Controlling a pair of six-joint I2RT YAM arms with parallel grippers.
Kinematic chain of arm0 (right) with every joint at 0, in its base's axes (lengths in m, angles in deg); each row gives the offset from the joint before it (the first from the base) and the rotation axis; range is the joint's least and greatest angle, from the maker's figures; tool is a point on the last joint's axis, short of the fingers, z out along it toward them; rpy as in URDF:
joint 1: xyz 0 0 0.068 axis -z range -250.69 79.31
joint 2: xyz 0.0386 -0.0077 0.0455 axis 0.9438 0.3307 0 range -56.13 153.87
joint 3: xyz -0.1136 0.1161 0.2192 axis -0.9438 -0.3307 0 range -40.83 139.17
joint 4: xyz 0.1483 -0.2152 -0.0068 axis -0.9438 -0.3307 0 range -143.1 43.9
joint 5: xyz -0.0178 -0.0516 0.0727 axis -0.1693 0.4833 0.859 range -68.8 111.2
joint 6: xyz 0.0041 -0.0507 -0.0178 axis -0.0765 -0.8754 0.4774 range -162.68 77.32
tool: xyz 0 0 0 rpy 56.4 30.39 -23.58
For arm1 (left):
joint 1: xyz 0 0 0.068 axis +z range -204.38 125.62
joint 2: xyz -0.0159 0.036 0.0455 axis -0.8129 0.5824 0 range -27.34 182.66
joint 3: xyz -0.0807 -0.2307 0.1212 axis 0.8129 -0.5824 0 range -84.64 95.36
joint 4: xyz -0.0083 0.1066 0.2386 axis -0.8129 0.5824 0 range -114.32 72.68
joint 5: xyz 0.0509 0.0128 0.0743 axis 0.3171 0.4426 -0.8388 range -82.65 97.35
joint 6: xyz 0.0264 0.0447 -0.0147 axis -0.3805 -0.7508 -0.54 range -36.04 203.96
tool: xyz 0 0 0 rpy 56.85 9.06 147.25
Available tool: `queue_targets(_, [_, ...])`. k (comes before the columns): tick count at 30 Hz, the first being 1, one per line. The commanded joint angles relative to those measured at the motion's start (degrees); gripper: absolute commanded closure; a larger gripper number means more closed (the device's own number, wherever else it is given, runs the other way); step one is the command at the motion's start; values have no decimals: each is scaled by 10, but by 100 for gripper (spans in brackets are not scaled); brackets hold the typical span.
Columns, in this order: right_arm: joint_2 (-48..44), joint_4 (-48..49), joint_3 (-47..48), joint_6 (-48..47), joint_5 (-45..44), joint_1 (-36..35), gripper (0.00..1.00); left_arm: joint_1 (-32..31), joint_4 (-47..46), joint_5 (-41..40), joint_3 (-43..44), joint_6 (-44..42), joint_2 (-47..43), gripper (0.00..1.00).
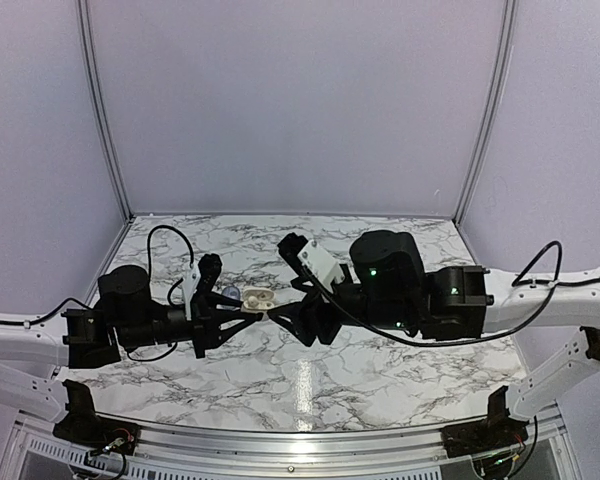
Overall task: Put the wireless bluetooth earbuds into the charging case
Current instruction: Adjust the left earbud in the left side groove of the charging case.
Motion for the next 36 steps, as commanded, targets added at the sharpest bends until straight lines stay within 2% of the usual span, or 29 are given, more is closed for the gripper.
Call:
queue_targets(1, [-39, 31, -8, -15, 28, 3, 33, 5, -33, 14, -3, 0, -14, 100])
queue_targets(4, [-51, 32, -7, -14, 37, 3, 44, 6, -33, 15, -2, 3, -13, 100])
queue_targets(10, [-28, 34, 23, 2, 73, 2, 77, 6, -36, 24, 0, -1, -10, 100])
queue_targets(14, [-5, 34, 41, 9, 95, 2, 86, 6, -41, 33, -1, 0, -13, 100])
queue_targets(24, [21, 33, 63, 9, 121, 2, 88, 6, -45, 41, -5, 3, -13, 100])
queue_targets(36, [40, 11, 72, 11, 83, 2, 88, 6, -46, 48, -4, 3, -15, 100])
